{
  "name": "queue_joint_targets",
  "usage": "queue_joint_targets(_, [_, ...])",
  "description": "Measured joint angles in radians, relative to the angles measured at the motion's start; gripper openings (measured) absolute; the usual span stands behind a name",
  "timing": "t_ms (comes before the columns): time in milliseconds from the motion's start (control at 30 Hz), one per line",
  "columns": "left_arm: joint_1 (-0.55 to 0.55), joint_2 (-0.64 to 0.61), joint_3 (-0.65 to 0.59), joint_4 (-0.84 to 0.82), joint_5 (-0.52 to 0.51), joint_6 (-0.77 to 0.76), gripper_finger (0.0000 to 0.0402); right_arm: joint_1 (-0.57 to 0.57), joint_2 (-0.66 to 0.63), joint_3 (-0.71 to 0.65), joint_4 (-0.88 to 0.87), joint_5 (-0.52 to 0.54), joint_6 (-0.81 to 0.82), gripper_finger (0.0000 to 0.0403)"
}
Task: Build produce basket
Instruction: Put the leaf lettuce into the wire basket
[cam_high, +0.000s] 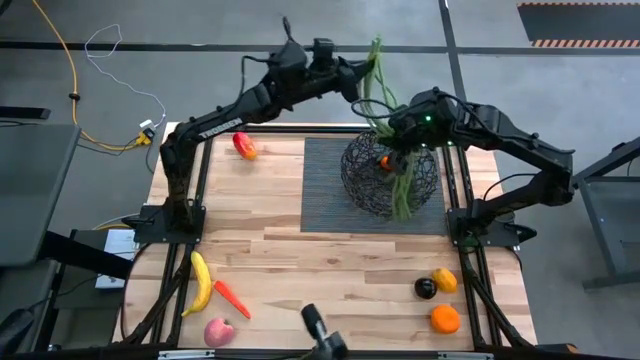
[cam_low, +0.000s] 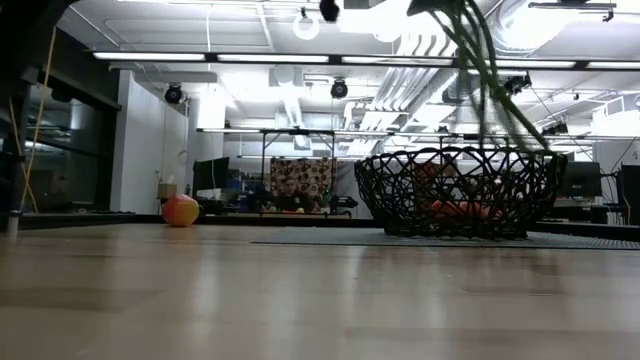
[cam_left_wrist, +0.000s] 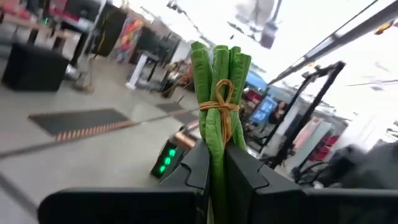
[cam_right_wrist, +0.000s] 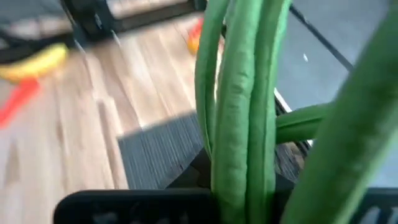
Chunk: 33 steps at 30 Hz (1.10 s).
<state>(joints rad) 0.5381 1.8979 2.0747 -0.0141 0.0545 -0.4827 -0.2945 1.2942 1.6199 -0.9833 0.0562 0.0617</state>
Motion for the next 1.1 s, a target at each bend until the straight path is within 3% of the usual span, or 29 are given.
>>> queue_joint_targets(333, [0.006, -0.188, 0.0, -0.045, 0.056, 0.102, 0.0017, 0.063, 0.094, 0.001, 0.362, -0.084, 0.017, 0.0])
queue_joint_targets(600, [-0.028, -0.306, -0.014, -0.214, 0.083, 0.22, 0.0016, 0.122, 0.219, 0.001, 0.611, -0.158, 0.009, 0.0])
queue_joint_targets(867, [-0.092, -0.508, -0.323, -0.027, -0.012, 0.276, 0.0005, 0.151, 0.29, 0.001, 0.687, -0.176, 0.008, 0.0])
queue_joint_targets(1100, [-0.098, -0.675, -0.602, 0.094, 0.03, 0.267, 0.0003, 0.153, 0.312, -0.001, 0.693, -0.244, 0.009, 0.0])
